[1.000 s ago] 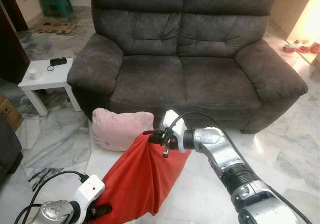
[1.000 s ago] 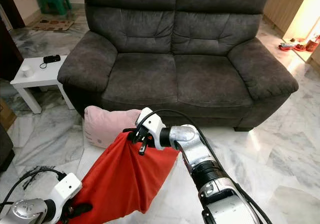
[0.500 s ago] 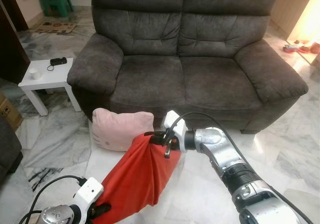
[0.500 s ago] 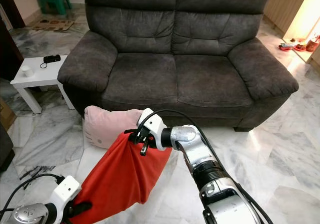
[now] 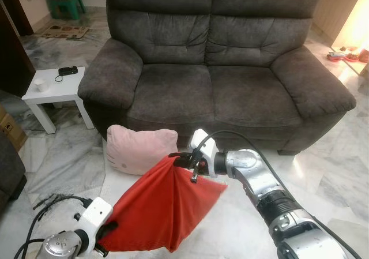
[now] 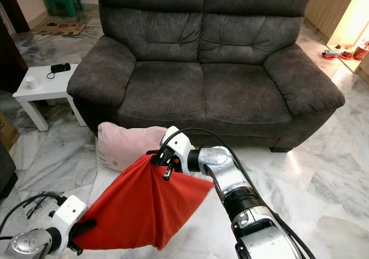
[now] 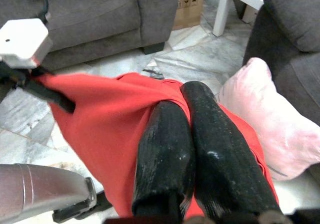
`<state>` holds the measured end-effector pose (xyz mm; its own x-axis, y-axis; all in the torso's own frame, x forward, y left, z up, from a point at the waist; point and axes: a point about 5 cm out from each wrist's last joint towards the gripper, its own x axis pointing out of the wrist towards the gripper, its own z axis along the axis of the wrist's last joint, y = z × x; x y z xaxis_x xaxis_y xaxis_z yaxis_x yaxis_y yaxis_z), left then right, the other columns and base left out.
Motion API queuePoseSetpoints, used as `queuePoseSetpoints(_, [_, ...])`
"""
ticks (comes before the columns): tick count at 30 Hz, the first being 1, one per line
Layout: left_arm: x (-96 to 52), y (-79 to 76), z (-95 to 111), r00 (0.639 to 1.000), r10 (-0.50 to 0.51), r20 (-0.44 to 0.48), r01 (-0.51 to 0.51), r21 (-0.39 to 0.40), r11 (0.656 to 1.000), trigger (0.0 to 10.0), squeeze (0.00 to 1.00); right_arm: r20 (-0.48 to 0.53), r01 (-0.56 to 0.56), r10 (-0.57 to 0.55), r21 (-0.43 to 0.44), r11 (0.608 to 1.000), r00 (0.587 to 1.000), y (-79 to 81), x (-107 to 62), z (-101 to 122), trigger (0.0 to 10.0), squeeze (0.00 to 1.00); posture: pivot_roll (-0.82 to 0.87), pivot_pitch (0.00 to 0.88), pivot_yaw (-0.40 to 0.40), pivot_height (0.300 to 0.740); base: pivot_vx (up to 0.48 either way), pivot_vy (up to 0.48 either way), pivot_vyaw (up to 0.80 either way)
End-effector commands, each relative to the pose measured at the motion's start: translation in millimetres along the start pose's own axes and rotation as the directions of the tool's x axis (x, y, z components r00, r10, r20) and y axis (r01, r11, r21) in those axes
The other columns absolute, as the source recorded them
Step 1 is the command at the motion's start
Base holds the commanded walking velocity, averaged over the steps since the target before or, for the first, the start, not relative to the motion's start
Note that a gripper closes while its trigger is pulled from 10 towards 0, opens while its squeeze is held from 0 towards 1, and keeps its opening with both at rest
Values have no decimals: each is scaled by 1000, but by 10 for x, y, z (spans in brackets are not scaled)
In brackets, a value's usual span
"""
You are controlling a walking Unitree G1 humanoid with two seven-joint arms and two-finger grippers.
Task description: Move the pillow to the sofa from floor
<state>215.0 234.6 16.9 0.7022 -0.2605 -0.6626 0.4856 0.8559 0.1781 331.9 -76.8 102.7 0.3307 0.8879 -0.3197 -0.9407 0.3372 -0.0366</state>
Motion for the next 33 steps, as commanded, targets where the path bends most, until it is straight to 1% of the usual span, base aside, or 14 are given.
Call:
queuePoseSetpoints(1, [-23,75,36,998,53,16,-53,-3,999,0,0,112,46,-41,-37,998,993,-87,-52,204,10000,0,167,0,-73,740,0,0,0])
queuePoseSetpoints(11, [-63,230,438,958,199,207,-188,-68,980,0,0,114,101,-99,-14,995,988,-121,-119,150,10000,0,162,0,-74,740,0,0,0])
queuePoseSetpoints(13, [-125,350,662,877,355,325,-319,-160,934,0,0,160,198,-197,11,980,967,-176,-175,152,10000,0,167,0,-77,740,0,0,0])
queuePoseSetpoints(14, [-143,383,738,833,422,358,-373,-199,906,10000,0,185,259,-260,33,965,948,-206,-203,147,10000,0,166,0,-79,740,0,0,0])
queuePoseSetpoints(18, [-167,392,861,760,506,408,-445,-242,862,10000,0,198,351,-357,67,934,913,-233,-244,93,10000,0,166,0,-82,740,0,0,0])
queuePoseSetpoints(20, [-181,311,1054,673,568,475,-473,-315,823,10000,0,174,452,-471,137,881,865,-222,-305,-55,10000,0,170,0,-85,740,0,0,0])
queuePoseSetpoints(23, [-206,272,1185,613,606,508,-490,-357,795,10000,0,155,534,-571,223,816,806,-233,-354,-115,10000,0,168,0,-83,740,0,0,0])
queuePoseSetpoints(24, [-220,252,1272,567,635,525,-497,-397,771,10000,0,165,573,-624,269,774,764,-223,-376,-112,10000,0,161,0,-85,740,0,0,0])
queuePoseSetpoints(25, [-221,246,1292,558,642,526,-496,-409,766,10000,0,170,581,-633,276,766,755,-218,-381,-106,10000,0,161,0,-85,740,0,0,0])
queuePoseSetpoints(26, [-227,208,1390,522,652,549,-496,-426,756,10000,0,173,608,-661,278,744,730,-186,-374,-88,10000,0,159,0,-84,740,0,0,0])
queuePoseSetpoints(27, [-227,208,1390,522,652,549,-496,-426,756,10000,0,173,608,-661,278,744,730,-186,-374,-88,10000,0,159,0,-84,740,0,0,0])
queuePoseSetpoints(30, [-222,97,1550,487,637,598,-479,-427,767,10000,0,189,647,-718,325,689,670,-131,-368,-58,10000,0,154,0,-79,740,0,0,0])
queuePoseSetpoints(32, [-182,-92,1670,504,568,650,-435,-376,818,10000,0,209,677,-773,382,629,600,-76,-391,-43,10000,0,143,0,-70,740,0,0,0])
queuePoseSetpoints(33, [-173,-126,1681,510,550,661,-439,-350,827,10000,0,207,682,-782,392,617,588,-66,-395,-45,10000,0,142,0,-68,740,0,0,0])
